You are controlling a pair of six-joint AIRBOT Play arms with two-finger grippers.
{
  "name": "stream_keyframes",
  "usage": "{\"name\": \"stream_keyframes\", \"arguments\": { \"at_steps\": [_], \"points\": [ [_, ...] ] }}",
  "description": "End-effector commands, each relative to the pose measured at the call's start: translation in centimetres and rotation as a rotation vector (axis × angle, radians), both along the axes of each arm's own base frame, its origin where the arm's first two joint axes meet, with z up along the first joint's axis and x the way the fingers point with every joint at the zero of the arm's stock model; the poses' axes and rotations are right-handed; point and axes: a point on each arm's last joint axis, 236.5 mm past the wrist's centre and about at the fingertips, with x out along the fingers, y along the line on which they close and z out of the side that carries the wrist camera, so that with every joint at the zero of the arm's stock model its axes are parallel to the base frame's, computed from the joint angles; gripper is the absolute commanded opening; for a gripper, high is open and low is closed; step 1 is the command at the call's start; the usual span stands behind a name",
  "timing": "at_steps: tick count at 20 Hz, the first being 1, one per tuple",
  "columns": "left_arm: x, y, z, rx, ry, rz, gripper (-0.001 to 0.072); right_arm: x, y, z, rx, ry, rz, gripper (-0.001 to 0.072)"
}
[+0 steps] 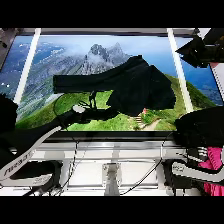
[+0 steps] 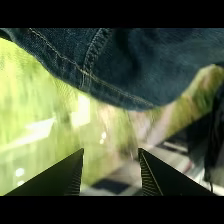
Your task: Fold the clothes and pants, and hang the long-sleeved shirts on hangers.
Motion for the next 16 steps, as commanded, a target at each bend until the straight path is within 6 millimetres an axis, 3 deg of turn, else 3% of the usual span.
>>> {"name": "stream_keyframes", "arguments": {
  "at_steps": [1, 4, 7, 11, 16],
  "points": [
    [2.2, -1.2, -1.1, 0.007, 0.007, 0.075, 0.0394, 0.1, -0.1, 0.2, 0.009, -0.008, -0.002, 0.0445],
    [3.8, -2.4, -1.2, -0.003, -0.002, 0.076, 0.0339, 0.1, 0.1, 0.4, 0.017, -0.011, 0.000, 0.0445],
    [4.9, -3.2, -0.8, -0.015, -0.017, 0.073, 0.0338, 0.1, 0.3, 0.5, 0.027, -0.014, 0.003, 0.0445],
    [2.3, -3.9, -1.1, -0.006, -0.005, -0.075, 0.0336, 0.2, 0.2, 0.6, 0.029, -0.017, 0.002, 0.0445],
    [-0.7, -2.0, -3.6, 0.112, 0.095, -0.173, 0.0335, 0.5, 0.1, 0.8, 0.028, -0.029, -0.009, 0.0445]
  ]
}}
